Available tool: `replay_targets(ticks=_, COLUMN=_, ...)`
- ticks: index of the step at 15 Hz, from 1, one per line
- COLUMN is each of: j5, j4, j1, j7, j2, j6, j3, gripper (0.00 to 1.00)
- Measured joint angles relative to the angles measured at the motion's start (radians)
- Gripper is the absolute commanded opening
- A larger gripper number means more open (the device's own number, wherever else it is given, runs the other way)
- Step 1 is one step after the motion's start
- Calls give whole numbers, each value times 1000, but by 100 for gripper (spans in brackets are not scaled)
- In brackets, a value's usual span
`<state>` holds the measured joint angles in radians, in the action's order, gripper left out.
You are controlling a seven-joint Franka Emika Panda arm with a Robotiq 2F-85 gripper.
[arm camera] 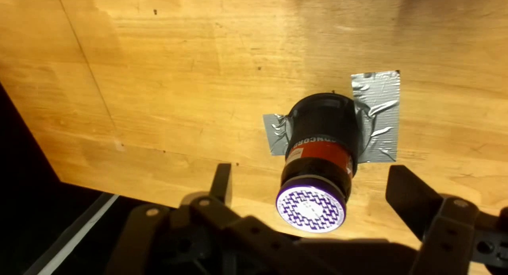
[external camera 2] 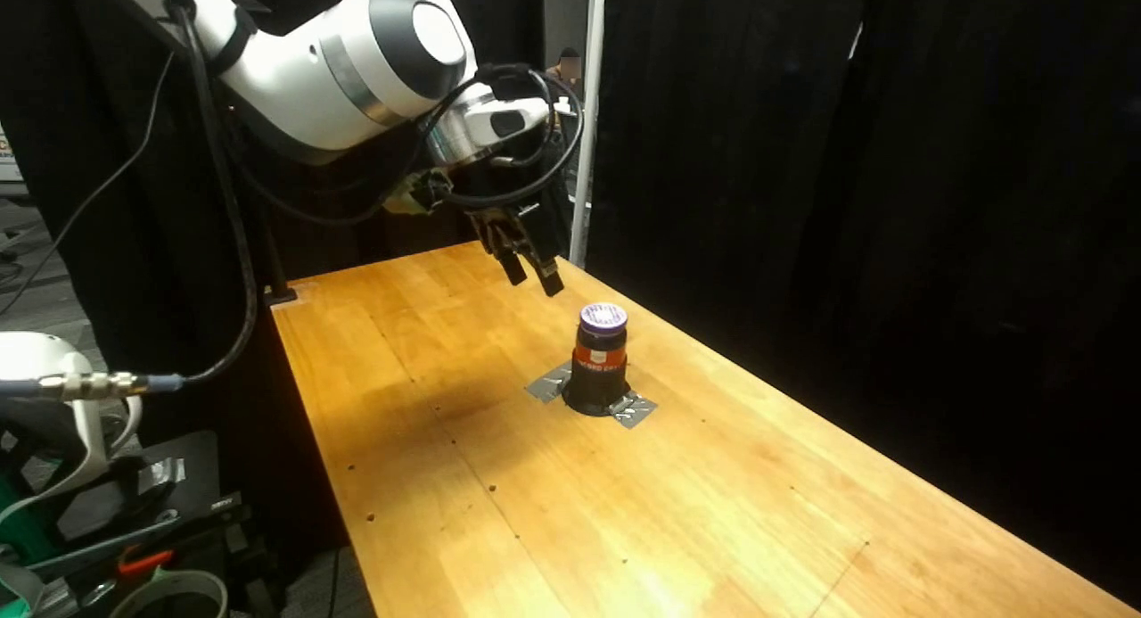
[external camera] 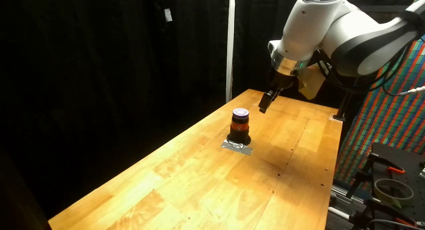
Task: Put the rubber band around the cup
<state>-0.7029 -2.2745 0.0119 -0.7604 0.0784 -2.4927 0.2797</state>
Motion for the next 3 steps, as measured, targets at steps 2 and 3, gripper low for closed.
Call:
replay_targets(ticks=2, j5=172, j4=61, j1=-10, j7=142, j2=-14, j6=84, j3=37, gripper=100)
replay_targets(ticks=3, j5=246, j4=101, j1=8, j7=202, j2=-27, j6=139, j3=33, gripper=100)
